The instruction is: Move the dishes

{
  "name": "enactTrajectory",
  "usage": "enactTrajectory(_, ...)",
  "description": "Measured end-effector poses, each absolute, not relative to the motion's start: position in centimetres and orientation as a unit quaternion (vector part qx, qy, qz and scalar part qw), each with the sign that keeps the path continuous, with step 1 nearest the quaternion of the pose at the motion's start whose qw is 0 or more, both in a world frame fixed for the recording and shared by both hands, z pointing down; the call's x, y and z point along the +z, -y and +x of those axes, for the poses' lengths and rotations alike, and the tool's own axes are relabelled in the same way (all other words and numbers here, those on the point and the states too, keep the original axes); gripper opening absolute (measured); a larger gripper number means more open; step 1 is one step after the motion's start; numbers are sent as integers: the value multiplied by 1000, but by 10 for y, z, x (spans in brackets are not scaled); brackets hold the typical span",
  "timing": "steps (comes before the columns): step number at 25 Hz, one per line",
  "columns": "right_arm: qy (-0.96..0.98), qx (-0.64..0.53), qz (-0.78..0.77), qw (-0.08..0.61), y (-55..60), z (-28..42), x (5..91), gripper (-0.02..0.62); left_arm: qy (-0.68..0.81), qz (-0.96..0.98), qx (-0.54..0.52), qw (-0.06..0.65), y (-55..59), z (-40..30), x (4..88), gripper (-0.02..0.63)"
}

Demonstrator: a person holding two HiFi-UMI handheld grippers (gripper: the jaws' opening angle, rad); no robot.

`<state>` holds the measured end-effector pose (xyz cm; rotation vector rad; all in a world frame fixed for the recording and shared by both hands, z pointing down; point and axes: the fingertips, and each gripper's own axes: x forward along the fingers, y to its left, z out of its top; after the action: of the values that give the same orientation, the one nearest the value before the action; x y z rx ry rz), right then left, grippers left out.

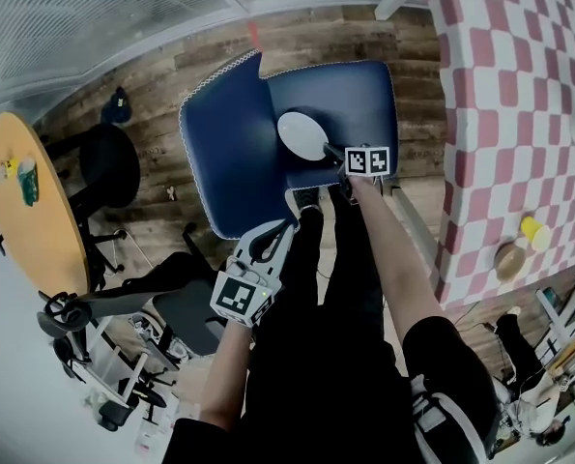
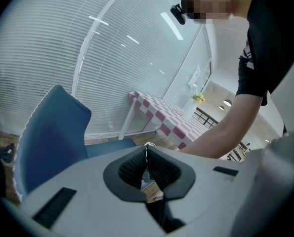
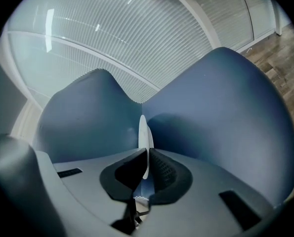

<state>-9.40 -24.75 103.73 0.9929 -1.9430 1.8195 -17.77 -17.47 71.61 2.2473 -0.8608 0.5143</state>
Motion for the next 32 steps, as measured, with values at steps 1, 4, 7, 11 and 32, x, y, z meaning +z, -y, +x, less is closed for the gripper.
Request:
enactTrajectory(1,675,631,352,150,245,-91,1031,29,327,863,197,331,173,-178,711,21)
enactTrajectory(4,670,626,372,147,236,-81,1008,29,317,870,195,324,166,-180,695,21)
enactTrajectory(7,665,627,382,139,223,-76,982,29,306,875,202,317,157,-184,683,21)
enactTrajectory(11,658,628,395,125,203,-68,950,29,294,882,209,304,147,-184,668,21)
enactTrajectory(32,665,580,467,60,143,-45,776,29,224,923,210,233,104,-214,563,21)
